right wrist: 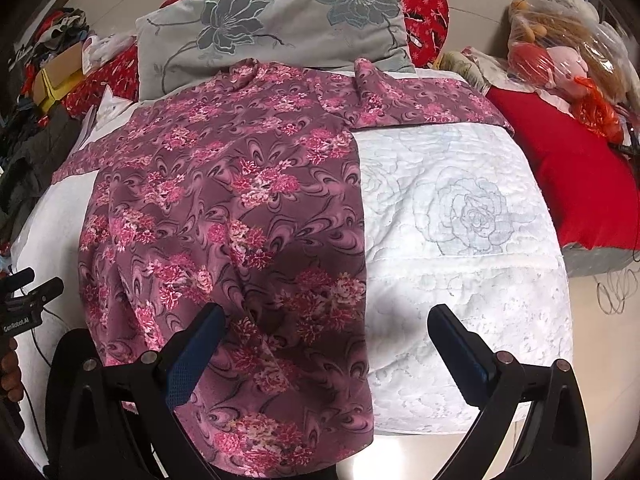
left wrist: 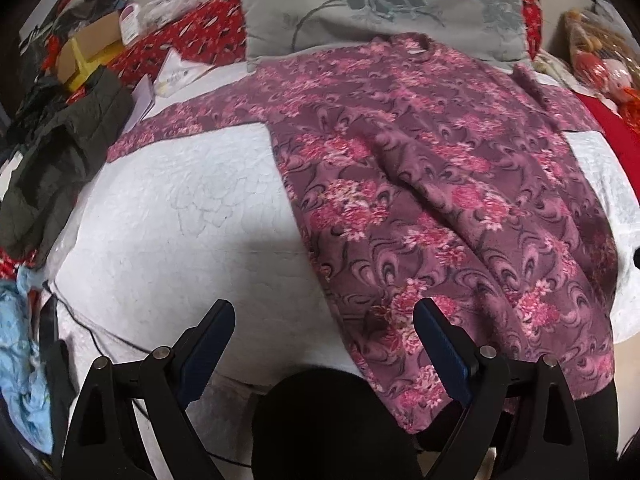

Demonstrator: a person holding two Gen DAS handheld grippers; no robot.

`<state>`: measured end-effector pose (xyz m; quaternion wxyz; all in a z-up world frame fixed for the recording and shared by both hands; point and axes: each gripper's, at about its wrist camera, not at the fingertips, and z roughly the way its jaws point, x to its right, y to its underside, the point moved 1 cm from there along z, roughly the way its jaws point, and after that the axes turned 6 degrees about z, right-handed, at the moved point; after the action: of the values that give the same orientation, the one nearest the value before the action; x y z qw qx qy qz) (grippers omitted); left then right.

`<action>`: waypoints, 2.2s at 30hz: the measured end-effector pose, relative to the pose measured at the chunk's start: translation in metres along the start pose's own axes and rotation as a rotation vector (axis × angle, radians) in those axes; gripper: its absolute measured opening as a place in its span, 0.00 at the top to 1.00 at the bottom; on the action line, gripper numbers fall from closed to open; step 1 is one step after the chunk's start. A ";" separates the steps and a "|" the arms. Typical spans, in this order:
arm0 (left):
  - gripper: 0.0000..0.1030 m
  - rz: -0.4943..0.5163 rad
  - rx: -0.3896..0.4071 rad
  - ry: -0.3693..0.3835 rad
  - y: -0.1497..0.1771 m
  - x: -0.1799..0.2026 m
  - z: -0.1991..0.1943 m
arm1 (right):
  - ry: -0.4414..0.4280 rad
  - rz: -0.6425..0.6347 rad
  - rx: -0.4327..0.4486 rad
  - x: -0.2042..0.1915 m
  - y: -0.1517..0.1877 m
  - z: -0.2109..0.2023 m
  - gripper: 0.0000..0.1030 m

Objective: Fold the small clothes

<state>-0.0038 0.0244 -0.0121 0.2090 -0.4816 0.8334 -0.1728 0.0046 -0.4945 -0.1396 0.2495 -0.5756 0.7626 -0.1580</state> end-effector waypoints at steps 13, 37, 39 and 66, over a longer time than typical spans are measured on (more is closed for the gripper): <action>0.12 -0.005 0.047 0.048 0.008 -0.001 -0.013 | 0.011 -0.016 0.030 0.000 0.001 -0.006 0.01; 0.12 0.012 0.034 0.074 0.000 0.005 -0.020 | 0.000 -0.001 0.051 0.005 0.001 -0.013 0.02; 0.12 0.011 0.032 0.073 0.000 0.005 -0.019 | -0.003 -0.001 0.048 0.004 0.001 -0.012 0.02; 0.22 -0.206 -0.345 0.226 0.006 -0.023 0.074 | -0.041 0.129 -0.160 0.040 0.029 0.046 0.16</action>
<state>0.0400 0.0407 -0.0746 0.0102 -0.5705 0.8150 -0.1012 -0.0011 -0.5225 -0.2004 0.2283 -0.5464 0.8029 -0.0684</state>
